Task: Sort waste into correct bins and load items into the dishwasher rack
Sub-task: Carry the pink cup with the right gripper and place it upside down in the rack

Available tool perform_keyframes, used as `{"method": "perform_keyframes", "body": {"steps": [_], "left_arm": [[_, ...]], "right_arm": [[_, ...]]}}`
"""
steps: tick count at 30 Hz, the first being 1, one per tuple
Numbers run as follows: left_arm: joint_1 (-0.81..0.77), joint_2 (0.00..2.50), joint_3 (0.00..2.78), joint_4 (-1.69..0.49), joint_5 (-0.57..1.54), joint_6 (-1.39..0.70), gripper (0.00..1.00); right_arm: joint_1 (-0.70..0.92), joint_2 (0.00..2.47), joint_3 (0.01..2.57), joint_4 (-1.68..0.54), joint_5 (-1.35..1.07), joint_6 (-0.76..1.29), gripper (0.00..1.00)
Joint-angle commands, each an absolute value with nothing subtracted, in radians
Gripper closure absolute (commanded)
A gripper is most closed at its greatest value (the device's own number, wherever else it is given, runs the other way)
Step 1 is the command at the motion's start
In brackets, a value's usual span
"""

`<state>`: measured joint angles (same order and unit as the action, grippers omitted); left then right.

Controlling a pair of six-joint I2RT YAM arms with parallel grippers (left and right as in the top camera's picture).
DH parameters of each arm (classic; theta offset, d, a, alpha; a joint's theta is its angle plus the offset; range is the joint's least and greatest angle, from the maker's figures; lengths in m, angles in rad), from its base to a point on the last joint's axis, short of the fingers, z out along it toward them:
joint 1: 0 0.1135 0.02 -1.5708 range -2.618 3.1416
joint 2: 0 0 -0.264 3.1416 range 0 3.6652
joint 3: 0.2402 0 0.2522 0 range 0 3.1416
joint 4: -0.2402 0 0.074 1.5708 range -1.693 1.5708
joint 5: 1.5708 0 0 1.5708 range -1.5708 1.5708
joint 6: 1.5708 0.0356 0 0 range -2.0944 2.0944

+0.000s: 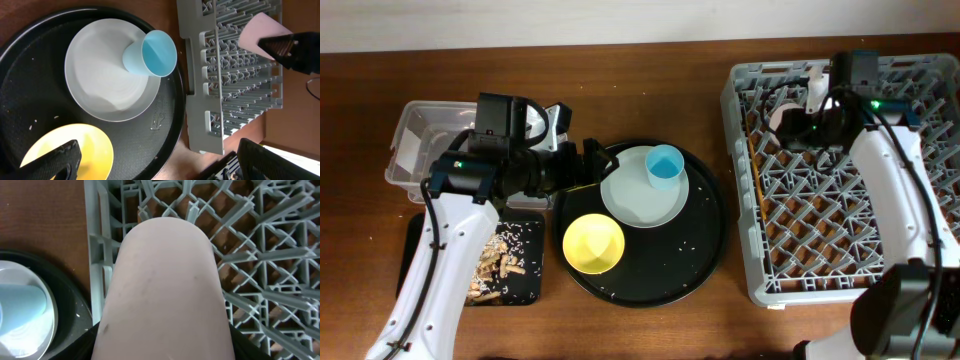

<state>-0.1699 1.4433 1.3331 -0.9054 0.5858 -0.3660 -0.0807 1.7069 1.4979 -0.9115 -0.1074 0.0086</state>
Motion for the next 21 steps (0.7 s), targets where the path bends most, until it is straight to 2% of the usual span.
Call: {"method": "perform_keyframes", "body": {"steps": [1,10,13,16,21], "left_arm": [[-0.17,1.432,1.34,-0.907,0.575,-0.357,0.01],[-0.17,1.432,1.34,-0.907,0.575,-0.357,0.01],[-0.17,1.432,1.34,-0.907,0.575,-0.357,0.01],[-0.17,1.432,1.34,-0.907,0.575,-0.357,0.01],[-0.17,1.432,1.34,-0.907,0.575,-0.357,0.01]], "right_arm": [[-0.078,1.76,1.512,-0.899,-0.125,0.02,0.45],[-0.077,1.848,1.51,-0.876,-0.173,0.016,0.44],[-0.077,1.847,1.512,-0.873,-0.173,0.016,0.31],[-0.077,1.844,1.528,-0.879,-0.173,0.016,0.14],[-0.077,1.82,1.589,-0.929,-0.172,0.016,0.08]]}}
